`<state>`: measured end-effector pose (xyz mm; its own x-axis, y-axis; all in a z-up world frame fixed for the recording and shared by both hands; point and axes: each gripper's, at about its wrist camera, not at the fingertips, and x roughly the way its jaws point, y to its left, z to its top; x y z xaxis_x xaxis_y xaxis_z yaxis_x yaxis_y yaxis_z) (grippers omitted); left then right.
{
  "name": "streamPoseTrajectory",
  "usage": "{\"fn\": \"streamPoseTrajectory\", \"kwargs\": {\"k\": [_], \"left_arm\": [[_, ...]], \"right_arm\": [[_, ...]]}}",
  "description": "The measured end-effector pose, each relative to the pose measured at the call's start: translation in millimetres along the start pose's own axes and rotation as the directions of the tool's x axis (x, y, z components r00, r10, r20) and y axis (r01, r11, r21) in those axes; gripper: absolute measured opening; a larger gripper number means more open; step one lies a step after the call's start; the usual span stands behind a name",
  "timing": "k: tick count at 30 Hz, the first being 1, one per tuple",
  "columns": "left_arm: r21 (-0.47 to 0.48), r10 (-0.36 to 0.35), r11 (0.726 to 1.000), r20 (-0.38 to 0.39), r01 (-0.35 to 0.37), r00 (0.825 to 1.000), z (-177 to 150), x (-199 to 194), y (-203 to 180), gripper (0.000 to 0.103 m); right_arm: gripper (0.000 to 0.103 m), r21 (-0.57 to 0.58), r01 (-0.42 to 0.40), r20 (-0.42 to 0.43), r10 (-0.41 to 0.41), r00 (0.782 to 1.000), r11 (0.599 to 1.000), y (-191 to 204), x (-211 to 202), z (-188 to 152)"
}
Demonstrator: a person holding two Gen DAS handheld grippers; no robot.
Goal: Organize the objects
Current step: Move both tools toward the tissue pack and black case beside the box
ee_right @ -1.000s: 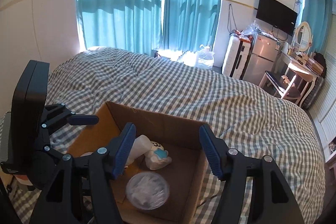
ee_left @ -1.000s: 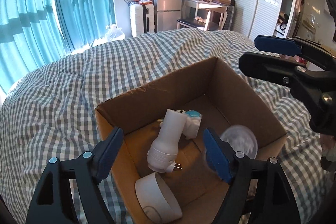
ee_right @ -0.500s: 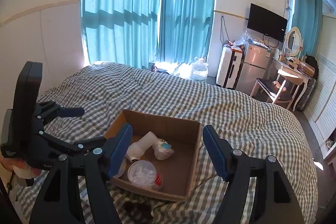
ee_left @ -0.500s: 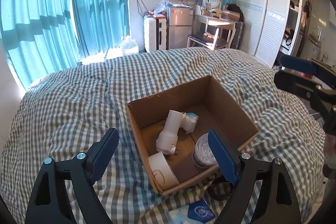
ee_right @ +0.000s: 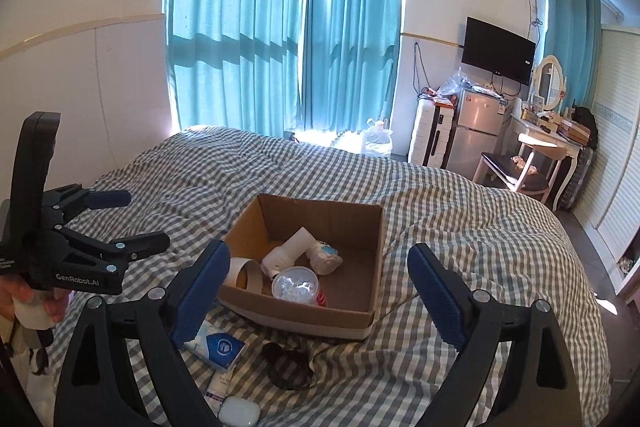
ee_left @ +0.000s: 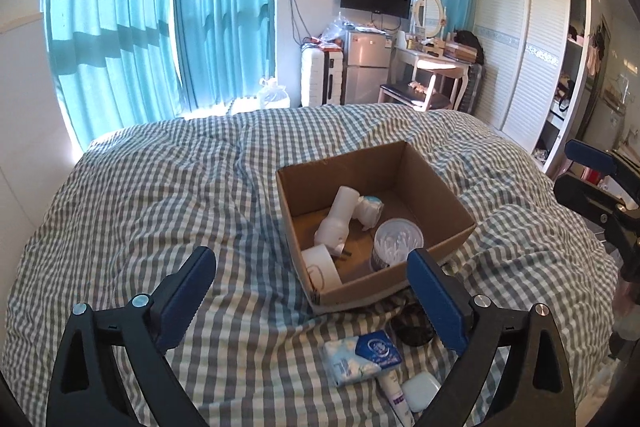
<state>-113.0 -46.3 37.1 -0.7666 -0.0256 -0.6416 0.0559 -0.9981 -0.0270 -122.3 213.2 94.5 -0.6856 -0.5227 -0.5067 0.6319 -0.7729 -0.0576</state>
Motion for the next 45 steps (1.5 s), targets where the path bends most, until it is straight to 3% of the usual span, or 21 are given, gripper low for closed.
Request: {"fn": "streamPoseTrajectory", "kwargs": {"k": [4, 12, 22, 26, 45], "left_arm": [[0.01, 0.029, 1.0, -0.017, -0.029, 0.999, -20.1, 8.2, -10.1, 0.099], [0.012, 0.038, 0.999, -0.073, -0.038, 0.997, -54.8, 41.3, -21.2, 0.099], [0.009, -0.002, 1.0, -0.219, 0.004, 0.976, -107.7, 80.3, -27.6, 0.099], [0.024, -0.031, 0.999, -0.228, 0.037, 0.973, -110.8, 79.5, -35.8, 0.099], [0.052, -0.027, 0.997, -0.346, 0.048, 0.938, -118.9, 133.4, -63.4, 0.097]], "right_arm": [[0.094, 0.029, -0.047, -0.027, 0.048, 0.998, 0.998, -1.3, 6.5, -14.9], [0.094, 0.075, -0.055, -0.13, 0.065, 0.989, 0.996, -9.9, 44.8, -54.3], [0.094, 0.048, 0.006, -0.262, 0.007, 0.965, 0.999, -4.6, 98.5, -104.9], [0.093, 0.027, 0.009, -0.284, -0.001, 0.959, 1.0, -0.6, 103.9, -114.2], [0.093, 0.16, 0.011, -0.335, 0.044, 0.941, 0.987, -23.9, 116.2, -123.3]]}}
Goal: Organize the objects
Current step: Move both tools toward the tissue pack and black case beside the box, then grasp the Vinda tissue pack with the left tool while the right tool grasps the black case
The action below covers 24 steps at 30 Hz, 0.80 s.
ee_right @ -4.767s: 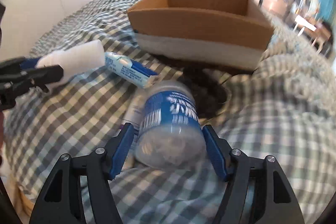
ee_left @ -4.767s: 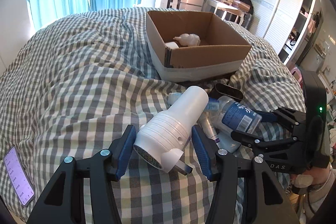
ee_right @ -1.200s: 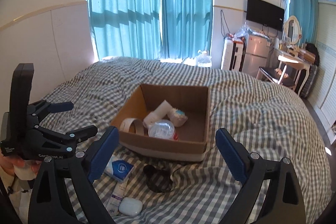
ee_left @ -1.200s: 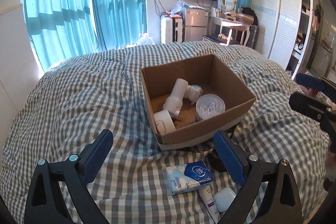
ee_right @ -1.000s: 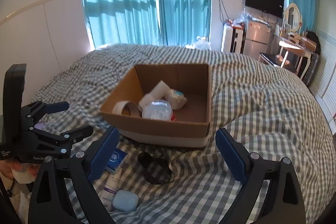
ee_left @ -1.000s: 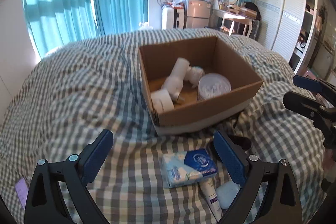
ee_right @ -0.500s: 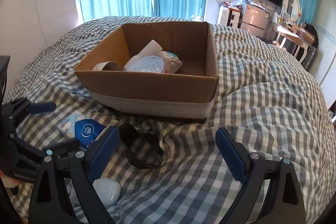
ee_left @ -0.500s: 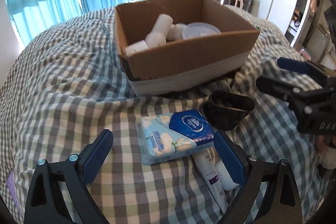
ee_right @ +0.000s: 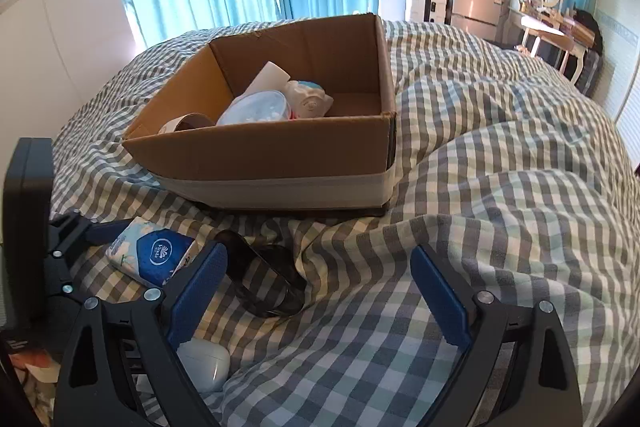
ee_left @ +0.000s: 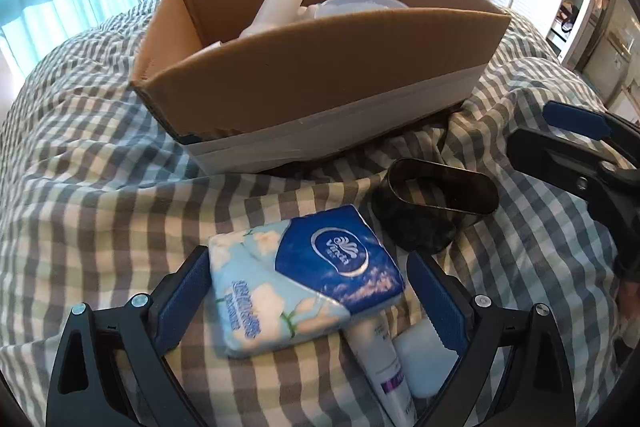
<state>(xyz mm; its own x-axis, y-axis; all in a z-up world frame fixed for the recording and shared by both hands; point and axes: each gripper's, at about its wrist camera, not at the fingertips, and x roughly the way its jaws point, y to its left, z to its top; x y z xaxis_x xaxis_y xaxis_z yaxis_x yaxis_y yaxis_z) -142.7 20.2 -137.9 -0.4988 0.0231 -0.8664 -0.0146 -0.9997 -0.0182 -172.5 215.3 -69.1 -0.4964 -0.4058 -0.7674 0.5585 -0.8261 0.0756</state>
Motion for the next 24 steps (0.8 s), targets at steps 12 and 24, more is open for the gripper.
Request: {"fn": "streamPoseTrajectory", "kwargs": {"k": [12, 24], "left_arm": [[-0.117, -0.043, 0.992, 0.056, 0.049, 0.998, -2.6, -27.9, 24.6, 0.084], [-0.144, 0.013, 0.99, 0.119, 0.004, 0.993, 3.5, -56.4, 49.8, 0.084]], "right_arm": [[0.093, 0.002, -0.001, -0.015, 0.001, 1.0, 1.0, 0.6, 3.1, -0.4], [0.093, -0.142, -0.005, -0.108, -0.01, 0.994, 0.99, 34.7, 25.5, -0.7]]}}
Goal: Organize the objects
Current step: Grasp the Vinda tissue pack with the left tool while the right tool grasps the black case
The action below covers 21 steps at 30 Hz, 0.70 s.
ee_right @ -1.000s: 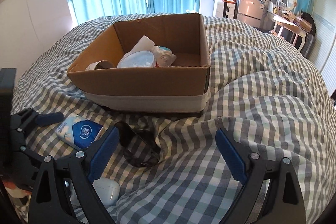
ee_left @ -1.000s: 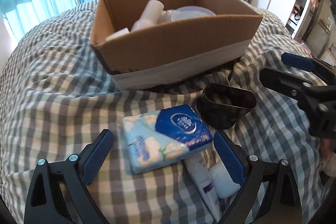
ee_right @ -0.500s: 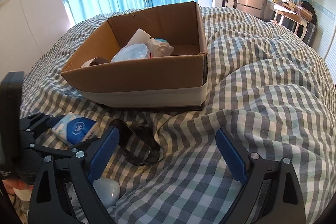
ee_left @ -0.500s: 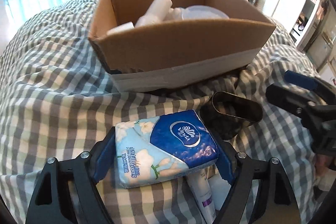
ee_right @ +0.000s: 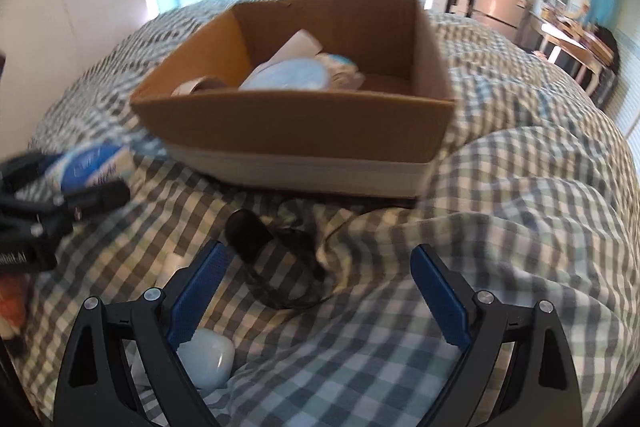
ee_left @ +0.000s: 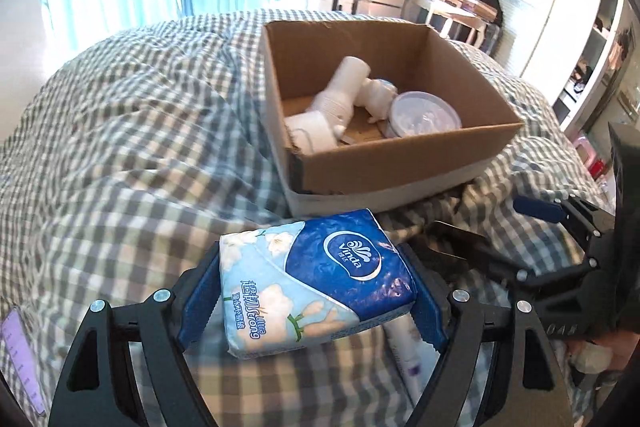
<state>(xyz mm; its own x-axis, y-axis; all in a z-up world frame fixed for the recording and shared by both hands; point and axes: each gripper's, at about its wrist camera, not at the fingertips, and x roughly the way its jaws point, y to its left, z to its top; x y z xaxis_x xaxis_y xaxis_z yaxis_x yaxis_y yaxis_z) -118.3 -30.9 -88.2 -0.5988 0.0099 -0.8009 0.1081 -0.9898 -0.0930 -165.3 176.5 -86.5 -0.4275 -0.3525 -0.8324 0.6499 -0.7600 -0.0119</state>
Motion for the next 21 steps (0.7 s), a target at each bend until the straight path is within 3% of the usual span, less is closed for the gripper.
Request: {"fn": "streamPoseTrajectory", "kwargs": {"k": [10, 17, 21], "left_arm": [[-0.019, 0.006, 1.0, -0.053, -0.007, 0.999, -4.8, 23.9, 13.9, 0.084], [-0.007, 0.005, 1.0, -0.055, -0.006, 0.998, -7.1, 24.9, 12.9, 0.084], [0.002, 0.01, 1.0, -0.057, -0.01, 0.998, -8.4, 26.7, 11.0, 0.084]], "right_arm": [[0.091, -0.026, -0.048, -0.16, 0.043, 0.986, 0.999, 12.6, 45.6, 0.5], [0.064, -0.057, -0.032, -0.197, 0.02, 0.98, 0.998, 18.5, 56.2, -1.5], [0.063, -0.057, -0.028, -0.186, 0.017, 0.982, 0.998, 17.7, 53.1, -2.5]]}}
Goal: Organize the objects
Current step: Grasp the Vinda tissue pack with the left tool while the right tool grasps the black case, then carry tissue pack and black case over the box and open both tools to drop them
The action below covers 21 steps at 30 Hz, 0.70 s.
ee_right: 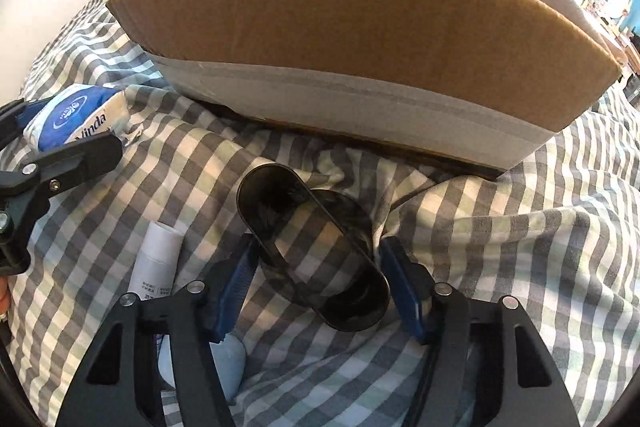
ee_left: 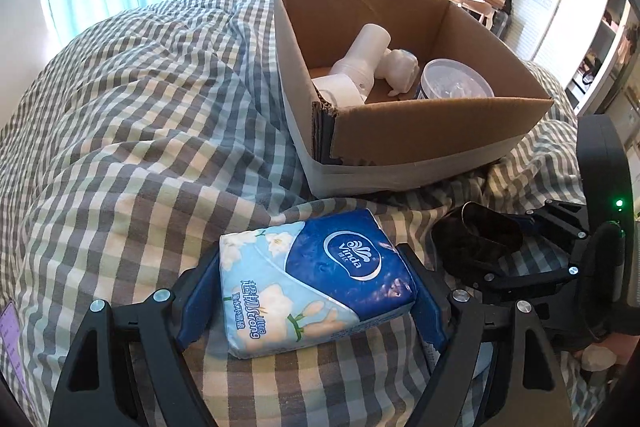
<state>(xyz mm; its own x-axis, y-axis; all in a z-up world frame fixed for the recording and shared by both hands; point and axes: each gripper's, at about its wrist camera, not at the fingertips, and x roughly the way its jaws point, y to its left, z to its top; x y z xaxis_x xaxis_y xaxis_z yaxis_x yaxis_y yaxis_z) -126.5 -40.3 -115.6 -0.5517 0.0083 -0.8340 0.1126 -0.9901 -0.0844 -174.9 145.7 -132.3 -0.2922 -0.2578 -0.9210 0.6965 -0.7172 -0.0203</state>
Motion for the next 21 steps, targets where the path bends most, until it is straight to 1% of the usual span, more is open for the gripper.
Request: {"fn": "streamPoseTrajectory", "kwargs": {"k": [1, 2, 9, 12, 14, 17, 18, 21], "left_arm": [[0.0, 0.0, 1.0, 0.001, 0.0, 1.0, -0.1, -0.2, 0.1, 0.084], [0.0, -0.001, 1.0, 0.001, 0.001, 1.0, -0.4, -0.5, 0.2, 0.084], [0.001, 0.003, 1.0, 0.006, -0.003, 1.0, -2.6, -5.0, 0.5, 0.084], [0.004, 0.004, 1.0, 0.009, -0.004, 1.0, -4.6, -7.8, 0.2, 0.084], [0.006, 0.008, 1.0, 0.009, -0.008, 1.0, -6.4, -9.8, -0.6, 0.084], [0.011, 0.009, 1.0, 0.015, -0.009, 1.0, -9.1, -15.5, -2.4, 0.084], [0.013, 0.01, 1.0, 0.017, -0.01, 1.0, -10.7, -17.9, -3.3, 0.084], [0.022, 0.004, 1.0, 0.024, -0.004, 1.0, -14.1, -25.3, -6.8, 0.084]], "right_arm": [[0.062, -0.002, 0.002, 0.006, -0.002, 1.0, 1.0, 0.2, -1.6, -0.7], [0.06, -0.006, 0.004, 0.018, -0.004, 1.0, 1.0, 0.9, -4.7, -1.6], [0.058, 0.01, 0.014, 0.1, -0.015, 0.995, 1.0, -2.0, -29.8, -8.9], [0.057, 0.043, -0.024, 0.127, 0.018, 0.992, 0.999, -6.3, -43.6, -13.2], [0.057, 0.065, -0.033, 0.149, 0.023, 0.989, 0.997, -8.4, -52.0, -16.3], [0.057, 0.077, -0.03, 0.166, 0.017, 0.986, 0.997, -9.1, -60.5, -20.1], [0.057, 0.079, -0.029, 0.167, 0.015, 0.986, 0.996, -17.9, -57.4, -15.2], [0.057, 0.091, -0.025, 0.174, 0.009, 0.985, 0.996, -20.9, -62.9, -23.9]]}}
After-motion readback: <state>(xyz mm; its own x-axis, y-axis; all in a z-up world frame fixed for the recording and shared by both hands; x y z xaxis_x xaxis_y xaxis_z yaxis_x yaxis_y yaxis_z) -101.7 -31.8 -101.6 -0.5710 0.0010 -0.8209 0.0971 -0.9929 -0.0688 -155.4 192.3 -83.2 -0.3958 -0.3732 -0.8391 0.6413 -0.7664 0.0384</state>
